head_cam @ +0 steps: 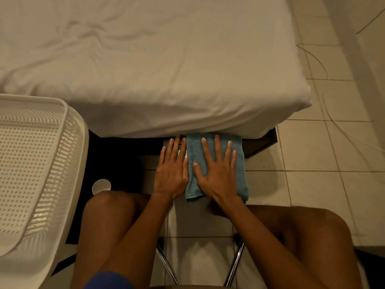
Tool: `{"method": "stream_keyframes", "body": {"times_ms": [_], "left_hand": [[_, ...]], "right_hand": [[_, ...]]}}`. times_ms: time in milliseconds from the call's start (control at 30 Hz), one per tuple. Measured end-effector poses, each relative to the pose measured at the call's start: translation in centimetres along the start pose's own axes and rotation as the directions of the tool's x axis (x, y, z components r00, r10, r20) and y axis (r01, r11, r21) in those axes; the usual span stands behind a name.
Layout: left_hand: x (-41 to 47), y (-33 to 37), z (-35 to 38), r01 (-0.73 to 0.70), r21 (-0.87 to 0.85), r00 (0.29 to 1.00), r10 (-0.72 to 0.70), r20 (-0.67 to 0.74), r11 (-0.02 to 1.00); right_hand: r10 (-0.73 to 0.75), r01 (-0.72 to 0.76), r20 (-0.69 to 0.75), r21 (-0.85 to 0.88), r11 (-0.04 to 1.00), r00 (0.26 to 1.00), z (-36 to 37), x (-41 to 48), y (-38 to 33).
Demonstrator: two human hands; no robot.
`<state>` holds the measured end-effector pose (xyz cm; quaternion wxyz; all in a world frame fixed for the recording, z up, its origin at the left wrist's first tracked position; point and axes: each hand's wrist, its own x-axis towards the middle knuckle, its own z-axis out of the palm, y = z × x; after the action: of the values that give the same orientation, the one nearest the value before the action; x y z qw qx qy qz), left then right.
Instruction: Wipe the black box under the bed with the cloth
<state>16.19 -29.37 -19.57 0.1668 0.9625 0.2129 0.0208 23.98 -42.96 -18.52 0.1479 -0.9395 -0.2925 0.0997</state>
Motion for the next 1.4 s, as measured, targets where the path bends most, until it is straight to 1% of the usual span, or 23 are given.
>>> {"method": "stream_keyframes", "body": {"times_ms": [100, 167, 233, 400, 533, 633, 700, 767, 900, 1067, 1267, 1400], "left_hand": [[-0.1, 0.2, 0.0, 0.002, 0.010, 1.000, -0.002, -0.002, 1.000], [0.0, 0.3, -0.1, 0.006, 0.007, 1.000, -0.006, -0.003, 1.000], [0.0, 0.4, -0.2, 0.013, -0.002, 1.000, -0.013, -0.001, 1.000], [0.0, 0.5, -0.4, 0.015, -0.007, 1.000, -0.015, -0.006, 1.000], [0.2, 0.1, -0.1, 0.008, 0.008, 1.000, -0.008, 0.003, 1.000], [0.2, 0.0, 0.0, 0.005, 0.014, 1.000, -0.005, 0.001, 1.000], [0.2, 0.0, 0.0, -0.004, 0.011, 1.000, 0.004, -0.004, 1.000], [0.3, 0.0, -0.1, -0.002, 0.011, 1.000, 0.002, -0.004, 1.000], [0.3, 0.2, -0.3, 0.006, -0.001, 1.000, -0.006, 0.015, 1.000], [0.8, 0.4, -0.4, -0.060, -0.024, 0.997, 0.061, 0.044, 0.998], [0.6, 0.2, -0.2, -0.049, -0.036, 0.999, 0.049, 0.005, 0.998], [0.6, 0.2, -0.2, -0.033, -0.021, 0.999, 0.033, 0.001, 0.999]], "right_hand": [[-0.137, 0.137, 0.023, -0.012, 0.990, 0.990, -0.1, 0.4, 0.1], [-0.164, 0.164, 0.033, -0.007, 0.986, 0.986, -0.2, 0.6, 0.3], [-0.141, 0.141, 0.030, -0.002, 0.990, 0.990, -0.3, 0.6, 0.8], [0.060, -0.059, -0.017, 0.034, 0.998, 0.998, -0.5, -0.3, 1.5], [0.108, -0.108, -0.017, -0.004, 0.994, 0.994, 0.1, -1.7, 0.5], [0.067, -0.067, -0.031, 0.007, 0.998, 0.997, 0.2, -1.5, 0.3], [0.005, -0.005, -0.020, -0.006, 1.000, 1.000, 0.0, -0.9, 0.4], [-0.016, 0.016, -0.002, -0.022, 1.000, 1.000, -0.1, -0.5, 0.4], [-0.008, 0.008, 0.016, 0.003, 1.000, 1.000, -0.1, -0.1, 0.6], [0.010, -0.010, 0.005, 0.020, 1.000, 1.000, -0.1, 0.2, 0.9], [0.001, -0.001, -0.003, 0.041, 0.999, 1.000, -0.4, 0.1, 1.4], [0.015, -0.015, -0.021, 0.006, 1.000, 1.000, -0.5, -0.2, 1.5]]}}
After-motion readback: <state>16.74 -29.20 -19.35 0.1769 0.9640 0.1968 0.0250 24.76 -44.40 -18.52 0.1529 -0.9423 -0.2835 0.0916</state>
